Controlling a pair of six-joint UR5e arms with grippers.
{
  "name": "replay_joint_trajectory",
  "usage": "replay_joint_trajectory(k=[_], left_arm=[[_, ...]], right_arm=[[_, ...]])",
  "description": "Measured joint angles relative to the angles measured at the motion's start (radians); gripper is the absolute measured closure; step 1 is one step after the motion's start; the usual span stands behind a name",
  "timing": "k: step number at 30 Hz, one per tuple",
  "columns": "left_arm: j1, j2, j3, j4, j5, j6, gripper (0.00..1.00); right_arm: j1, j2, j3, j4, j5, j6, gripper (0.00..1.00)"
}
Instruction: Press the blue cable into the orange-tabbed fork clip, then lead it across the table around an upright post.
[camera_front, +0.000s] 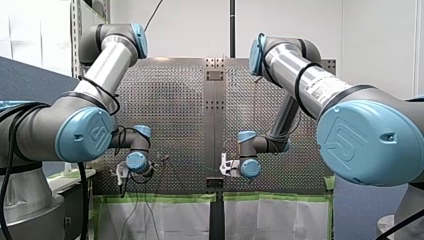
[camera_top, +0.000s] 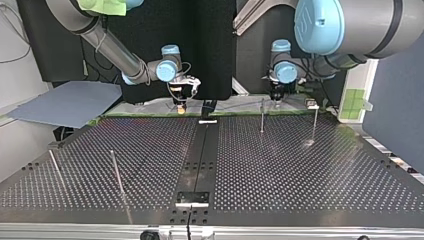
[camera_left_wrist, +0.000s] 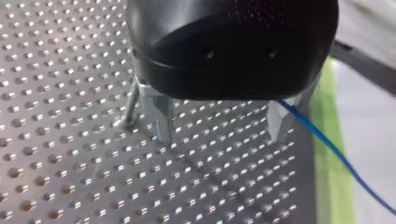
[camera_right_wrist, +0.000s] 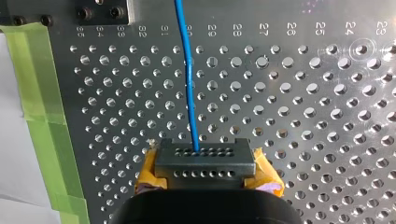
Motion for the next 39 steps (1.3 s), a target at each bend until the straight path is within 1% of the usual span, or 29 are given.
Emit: replay_joint_trajectory(k=[4, 7, 11, 14, 17, 20, 24, 39], left_arm=[[0.004, 0.022, -0.037, 0.008, 0.028, -0.001, 0.0], [0.005, 0.046, -0.064, 0.028, 0.046, -0.015, 0.0], [-0.001, 0.085, -0.103, 0.058, 0.081, -0.045, 0.0], [-0.008, 0.115, -0.133, 0.068, 0.108, -0.046, 0.0], [-0.014, 0.148, -0.166, 0.087, 0.121, -0.041, 0.0], [-0.019, 0.18, -0.2, 0.1, 0.123, -0.034, 0.0], [-0.025, 0.196, -0.228, 0.109, 0.123, -0.017, 0.0], [-0.059, 0.2, -0.233, 0.124, 0.112, -0.002, 0.0]], right_arm=[[0.001, 0.0, 0.0, 0.0, 0.0, 0.0, 1.0], [0.002, 0.0, 0.0, 0.0, 0.0, 0.0, 1.0], [0.005, 0.0, 0.0, 0.0, 0.0, 0.002, 1.0], [0.005, 0.0, 0.0, 0.0, 0.0, 0.003, 1.0], [0.005, 0.0, 0.0, 0.0, -0.002, 0.004, 1.0], [0.005, 0.0, 0.0, 0.0, -0.004, 0.005, 1.0], [0.005, 0.001, 0.0, 0.0, -0.004, 0.006, 1.0], [0.004, 0.001, 0.0, 0.0, -0.005, 0.008, 1.0]])
